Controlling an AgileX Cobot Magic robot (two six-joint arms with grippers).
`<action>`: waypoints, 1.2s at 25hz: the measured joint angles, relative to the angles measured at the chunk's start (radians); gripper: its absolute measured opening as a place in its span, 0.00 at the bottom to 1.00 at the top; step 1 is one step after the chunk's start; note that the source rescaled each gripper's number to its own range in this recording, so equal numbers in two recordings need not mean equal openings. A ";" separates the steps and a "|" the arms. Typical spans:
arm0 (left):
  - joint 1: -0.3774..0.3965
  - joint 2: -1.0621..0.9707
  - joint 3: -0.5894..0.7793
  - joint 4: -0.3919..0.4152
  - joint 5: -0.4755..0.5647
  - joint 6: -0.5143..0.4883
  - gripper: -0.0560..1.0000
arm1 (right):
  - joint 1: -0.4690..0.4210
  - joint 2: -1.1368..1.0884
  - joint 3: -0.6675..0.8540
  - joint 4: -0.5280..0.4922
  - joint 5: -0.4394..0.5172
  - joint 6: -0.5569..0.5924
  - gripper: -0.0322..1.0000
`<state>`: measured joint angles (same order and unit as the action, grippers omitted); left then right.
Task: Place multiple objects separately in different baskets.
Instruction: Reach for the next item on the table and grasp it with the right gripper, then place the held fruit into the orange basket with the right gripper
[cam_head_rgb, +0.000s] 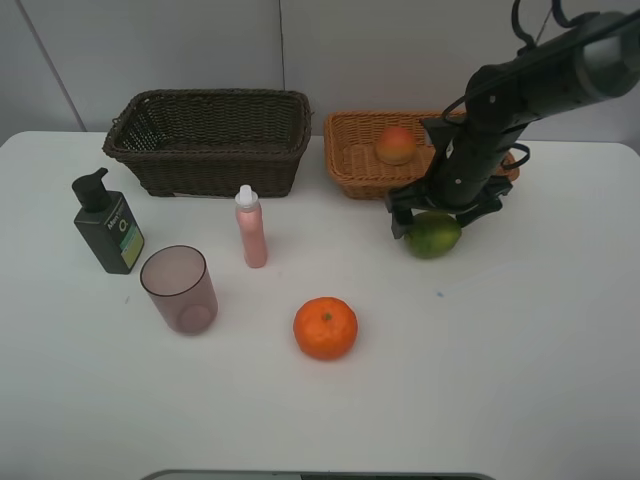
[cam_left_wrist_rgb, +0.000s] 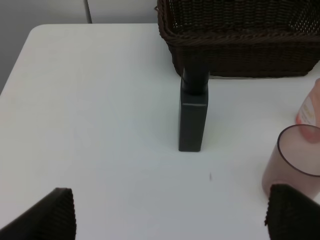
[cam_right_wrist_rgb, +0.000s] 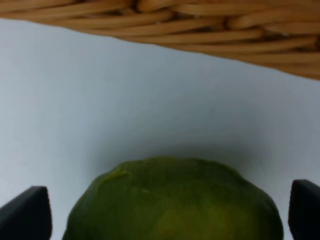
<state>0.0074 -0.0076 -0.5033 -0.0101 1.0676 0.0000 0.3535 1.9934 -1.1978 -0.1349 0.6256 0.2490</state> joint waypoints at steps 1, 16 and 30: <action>0.000 0.000 0.000 0.000 0.000 0.000 0.98 | 0.000 0.004 0.000 -0.001 -0.002 0.000 1.00; 0.000 0.000 0.000 0.000 0.000 0.000 0.98 | 0.000 0.055 0.000 0.000 -0.006 0.000 0.99; 0.000 0.000 0.000 0.000 0.000 0.000 0.98 | 0.000 0.055 0.000 -0.001 -0.008 0.001 0.60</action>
<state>0.0074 -0.0076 -0.5033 -0.0101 1.0676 0.0000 0.3535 2.0487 -1.1978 -0.1359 0.6178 0.2499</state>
